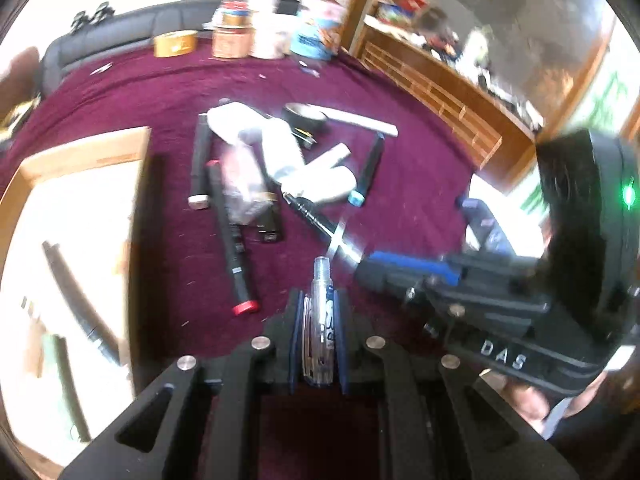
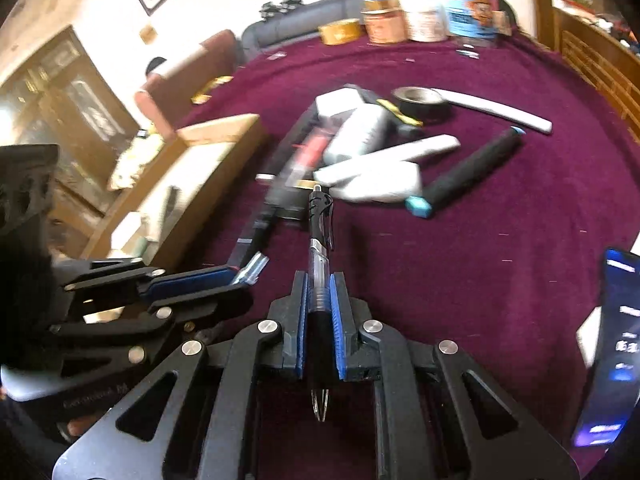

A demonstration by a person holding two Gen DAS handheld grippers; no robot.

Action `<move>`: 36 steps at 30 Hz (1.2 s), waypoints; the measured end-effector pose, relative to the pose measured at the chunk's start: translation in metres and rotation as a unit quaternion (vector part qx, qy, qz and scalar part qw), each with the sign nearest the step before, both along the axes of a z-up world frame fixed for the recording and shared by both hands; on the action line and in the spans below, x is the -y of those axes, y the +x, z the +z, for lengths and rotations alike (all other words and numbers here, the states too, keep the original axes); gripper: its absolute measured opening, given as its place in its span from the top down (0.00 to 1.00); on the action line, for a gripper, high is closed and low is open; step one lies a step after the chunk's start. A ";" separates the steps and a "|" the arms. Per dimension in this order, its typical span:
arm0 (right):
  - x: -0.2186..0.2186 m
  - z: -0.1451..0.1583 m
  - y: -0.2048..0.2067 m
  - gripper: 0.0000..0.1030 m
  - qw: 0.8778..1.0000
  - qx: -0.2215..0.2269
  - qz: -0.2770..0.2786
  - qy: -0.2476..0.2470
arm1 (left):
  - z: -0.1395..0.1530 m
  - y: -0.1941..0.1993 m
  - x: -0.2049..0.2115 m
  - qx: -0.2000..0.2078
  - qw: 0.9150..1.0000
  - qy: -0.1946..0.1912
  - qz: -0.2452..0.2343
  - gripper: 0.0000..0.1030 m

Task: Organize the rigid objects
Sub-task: 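Carry both pens into the box and open both grippers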

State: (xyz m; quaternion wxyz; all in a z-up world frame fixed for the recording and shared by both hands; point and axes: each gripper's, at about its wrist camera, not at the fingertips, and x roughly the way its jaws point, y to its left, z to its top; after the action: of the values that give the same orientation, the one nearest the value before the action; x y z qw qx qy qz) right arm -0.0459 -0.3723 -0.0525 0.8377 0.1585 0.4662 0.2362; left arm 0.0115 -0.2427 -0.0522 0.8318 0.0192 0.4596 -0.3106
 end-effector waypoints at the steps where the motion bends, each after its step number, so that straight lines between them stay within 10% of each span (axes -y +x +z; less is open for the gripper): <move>1: -0.007 0.006 -0.001 0.89 1.000 0.006 0.007 0.011 | 0.006 0.000 -0.013 -0.003 1.000 -0.011 0.016 0.87; 15: -0.144 0.031 0.051 0.89 0.991 0.005 0.117 0.063 | 0.028 0.030 -0.197 0.012 0.971 -0.008 0.239 0.87; 36: -0.212 0.005 0.089 0.89 0.993 -0.030 0.104 -0.036 | -0.028 0.110 -0.192 -0.055 0.973 0.091 0.204 0.85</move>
State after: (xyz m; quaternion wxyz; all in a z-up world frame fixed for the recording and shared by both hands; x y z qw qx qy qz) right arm 0.0428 -0.1601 -0.0480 0.7994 0.0859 0.5135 0.2999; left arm 0.1214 -0.0512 -0.0804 0.8458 -0.0160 0.5253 -0.0918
